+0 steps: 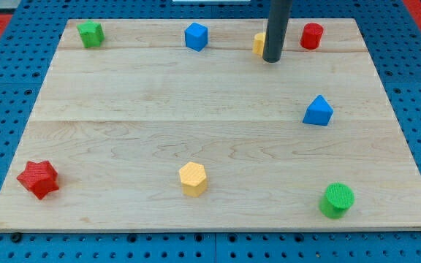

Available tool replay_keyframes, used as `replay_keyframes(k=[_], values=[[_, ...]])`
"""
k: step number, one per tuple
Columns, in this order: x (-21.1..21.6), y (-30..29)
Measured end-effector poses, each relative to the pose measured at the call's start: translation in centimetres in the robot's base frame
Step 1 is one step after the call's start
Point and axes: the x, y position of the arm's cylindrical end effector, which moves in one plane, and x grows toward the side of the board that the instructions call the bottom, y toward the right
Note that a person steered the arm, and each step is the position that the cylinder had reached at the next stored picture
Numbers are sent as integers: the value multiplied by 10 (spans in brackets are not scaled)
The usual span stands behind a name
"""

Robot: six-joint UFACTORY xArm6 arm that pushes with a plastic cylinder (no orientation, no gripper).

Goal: Move your arm to the right side of the yellow hexagon

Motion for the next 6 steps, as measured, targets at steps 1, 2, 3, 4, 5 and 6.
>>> replay_keyframes(k=[1, 2, 3, 4, 5, 6], values=[[-9, 0], [-18, 0], [6, 0], [62, -4], [139, -15], [206, -26]])
